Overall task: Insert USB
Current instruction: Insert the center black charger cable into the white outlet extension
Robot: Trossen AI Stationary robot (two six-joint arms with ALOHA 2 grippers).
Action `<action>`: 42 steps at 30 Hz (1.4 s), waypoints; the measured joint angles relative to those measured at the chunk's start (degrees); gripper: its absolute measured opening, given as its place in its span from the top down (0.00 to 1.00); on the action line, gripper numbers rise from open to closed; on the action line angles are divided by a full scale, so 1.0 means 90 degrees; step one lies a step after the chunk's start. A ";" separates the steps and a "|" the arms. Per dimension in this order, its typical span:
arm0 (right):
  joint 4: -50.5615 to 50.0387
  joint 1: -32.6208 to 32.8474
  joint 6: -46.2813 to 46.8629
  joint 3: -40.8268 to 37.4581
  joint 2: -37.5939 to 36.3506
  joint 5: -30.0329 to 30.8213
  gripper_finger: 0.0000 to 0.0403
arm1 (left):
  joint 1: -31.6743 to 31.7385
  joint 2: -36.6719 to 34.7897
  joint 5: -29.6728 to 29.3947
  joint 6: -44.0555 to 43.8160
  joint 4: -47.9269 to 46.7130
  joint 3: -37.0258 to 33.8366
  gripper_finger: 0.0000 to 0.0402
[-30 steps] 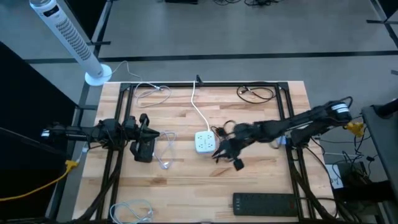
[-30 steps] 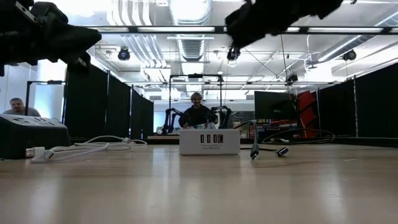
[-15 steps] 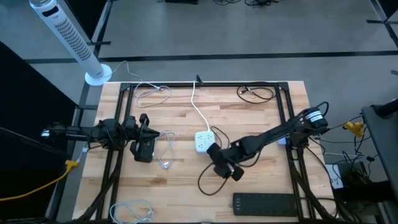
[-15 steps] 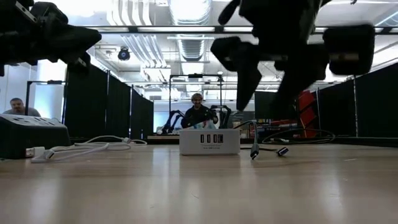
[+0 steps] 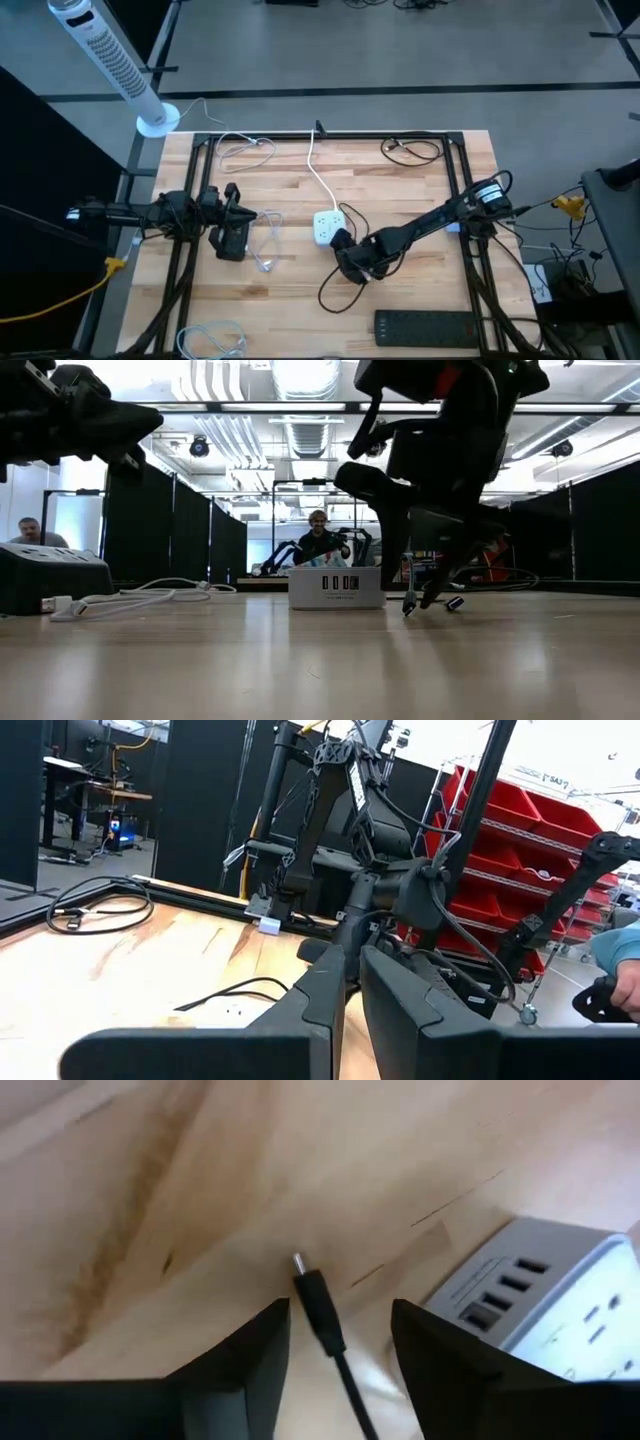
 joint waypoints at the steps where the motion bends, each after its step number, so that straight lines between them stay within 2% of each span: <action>1: -0.0037 0.0000 -0.0003 -0.0009 0.0000 0.0035 0.63 | 0.0002 0.0000 -0.0001 -0.0001 0.0000 -0.0001 0.94; 6: -0.0030 -0.0023 -0.0033 -0.0045 0.0002 0.0144 0.72 | 0.0000 0.0000 -0.0001 -0.0002 0.0005 -0.0001 0.94; 11: -0.0042 -0.0029 0.0277 -0.0066 0.0022 0.0221 0.93 | 0.0001 0.0000 0.0001 -0.0083 0.0006 0.0000 0.94; 14: -0.0074 -0.0028 0.0753 -0.0066 0.0022 0.0191 0.98 | 0.0000 0.0000 0.0001 -0.0270 -0.0020 -0.0001 0.94; 18: -0.0151 -0.0010 0.1898 -0.0066 -0.0048 0.0144 0.99 | 0.0002 0.0004 0.0001 -0.0545 -0.0259 0.0001 0.94; 21: -0.0131 0.0005 0.2787 -0.0066 -0.0232 -0.0237 0.99 | -0.0003 0.0123 0.0001 -0.0577 -0.0308 0.0000 0.94; 24: -0.0088 0.0050 0.3859 -0.0061 -0.0469 -0.0670 0.99 | -0.0027 0.0471 -0.0002 -0.0598 -0.0304 0.0001 0.94; 26: -0.0062 0.0083 0.4874 -0.0059 -0.0570 -0.0695 0.99 | -0.0035 0.0788 -0.0067 -0.0619 -0.0181 -0.0001 0.94; 29: 0.0061 0.0111 0.6361 -0.0059 -0.0602 -0.0731 0.99 | -0.0036 0.1305 -0.0546 -0.0621 0.0243 0.0000 0.94; 32: 0.0197 0.0197 0.7380 -0.0055 -0.0604 -0.0839 0.99 | -0.0034 0.1837 -0.0939 -0.0429 0.0854 0.0001 0.94; 36: 0.0261 0.0194 0.9174 -0.0051 -0.0602 -0.0840 0.99 | -0.0034 0.2622 -0.1005 -0.0025 0.1925 0.0001 0.94; 39: 0.0263 0.0162 1.0027 -0.0049 -0.0602 -0.0647 0.99 | -0.0034 0.3306 -0.1076 0.0394 0.2944 0.0038 0.94; 42: 0.0278 0.0050 1.0435 -0.0054 -0.0602 -0.0786 0.99 | -0.0032 0.4132 -0.1075 0.0711 0.2929 0.0562 0.94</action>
